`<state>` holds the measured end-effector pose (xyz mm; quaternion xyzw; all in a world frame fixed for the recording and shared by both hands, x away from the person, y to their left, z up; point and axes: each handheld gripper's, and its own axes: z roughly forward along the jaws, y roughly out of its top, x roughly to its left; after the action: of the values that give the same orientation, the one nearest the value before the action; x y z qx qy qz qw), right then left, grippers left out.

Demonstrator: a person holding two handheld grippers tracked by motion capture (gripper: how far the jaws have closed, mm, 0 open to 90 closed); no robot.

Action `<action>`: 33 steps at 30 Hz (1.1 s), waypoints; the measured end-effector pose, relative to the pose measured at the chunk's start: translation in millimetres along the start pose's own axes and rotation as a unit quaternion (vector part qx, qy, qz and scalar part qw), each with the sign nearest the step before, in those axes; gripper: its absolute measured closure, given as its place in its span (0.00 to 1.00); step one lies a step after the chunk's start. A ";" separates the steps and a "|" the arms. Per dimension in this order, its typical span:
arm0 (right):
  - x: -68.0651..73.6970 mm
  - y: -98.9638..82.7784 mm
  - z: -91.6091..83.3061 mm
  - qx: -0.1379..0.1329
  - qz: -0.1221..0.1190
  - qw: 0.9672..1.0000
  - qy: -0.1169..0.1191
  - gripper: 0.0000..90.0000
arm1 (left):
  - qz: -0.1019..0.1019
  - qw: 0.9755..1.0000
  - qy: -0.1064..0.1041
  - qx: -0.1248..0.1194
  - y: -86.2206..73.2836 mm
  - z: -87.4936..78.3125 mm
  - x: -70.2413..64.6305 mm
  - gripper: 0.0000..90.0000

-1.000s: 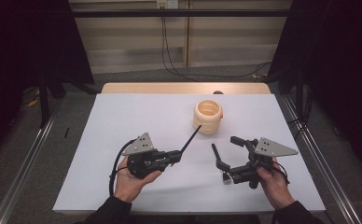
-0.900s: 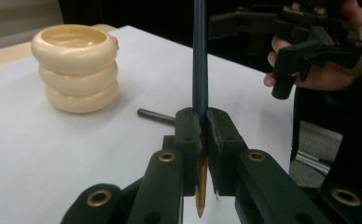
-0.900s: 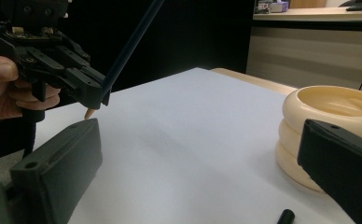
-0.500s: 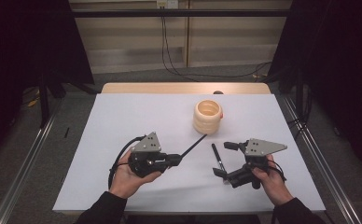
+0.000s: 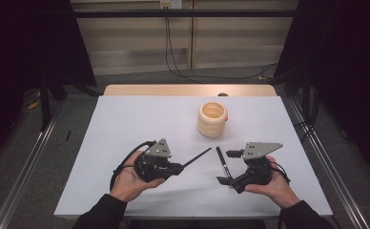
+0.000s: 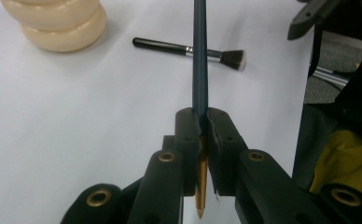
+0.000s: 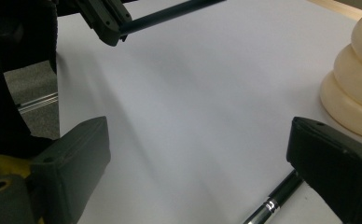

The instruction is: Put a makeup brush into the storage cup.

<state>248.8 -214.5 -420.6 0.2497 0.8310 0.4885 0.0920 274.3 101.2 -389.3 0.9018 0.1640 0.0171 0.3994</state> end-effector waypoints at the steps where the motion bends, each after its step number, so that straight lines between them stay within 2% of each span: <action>1: -1.0 0.3 -0.2 0.002 0.003 1.000 0.002 0.07 | 0.005 1.000 -0.002 0.008 0.6 0.3 0.2 0.93; 4: -3.7 1.7 0.9 0.014 0.003 1.000 0.004 0.07 | 0.013 1.000 -0.003 0.025 2.4 3.0 -0.8 0.93; 6: -3.1 2.2 1.8 0.021 -0.005 1.000 -0.001 0.08 | 0.020 0.999 -0.010 0.033 2.9 3.8 -0.3 0.93; 8: -1.3 2.5 2.4 0.024 -0.020 0.999 -0.001 0.11 | 0.018 0.999 -0.013 0.044 3.0 4.4 -0.4 0.93; 9: -0.7 2.4 2.9 0.025 -0.025 0.999 -0.001 0.11 | 0.025 0.998 -0.011 0.050 3.4 5.1 -0.1 0.93; 10: 0.3 3.0 3.7 0.030 -0.029 0.999 -0.001 0.11 | 0.021 0.999 -0.014 0.046 3.1 6.2 -0.6 0.93; 11: 0.8 3.3 4.0 0.029 -0.029 0.999 -0.001 0.12 | 0.023 0.998 -0.015 0.057 3.3 7.1 -1.1 0.93; 17: 1.1 5.8 8.3 0.048 -0.039 0.998 0.018 0.18 | 0.030 0.996 -0.021 0.082 4.4 14.3 -2.6 0.93; 23: 1.2 7.7 11.1 0.074 -0.064 0.995 0.033 0.29 | 0.038 0.994 -0.020 0.097 6.4 18.8 -4.2 0.93; 26: -0.1 9.0 11.7 0.089 -0.070 0.993 0.041 0.31 | 0.048 0.993 -0.023 0.108 7.2 22.8 -6.1 0.93; 29: -1.7 10.6 12.4 0.107 -0.081 0.990 0.054 0.33 | 0.054 0.991 -0.026 0.118 8.3 26.3 -7.4 0.93; 33: -3.1 12.7 15.8 0.128 -0.085 0.986 0.069 0.36 | 0.054 0.991 -0.029 0.120 10.2 29.7 -9.3 0.93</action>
<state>261.9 -198.9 -418.0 0.1533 0.9094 0.3842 0.0431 273.2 70.7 -401.2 0.9510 0.1041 -0.0074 0.2911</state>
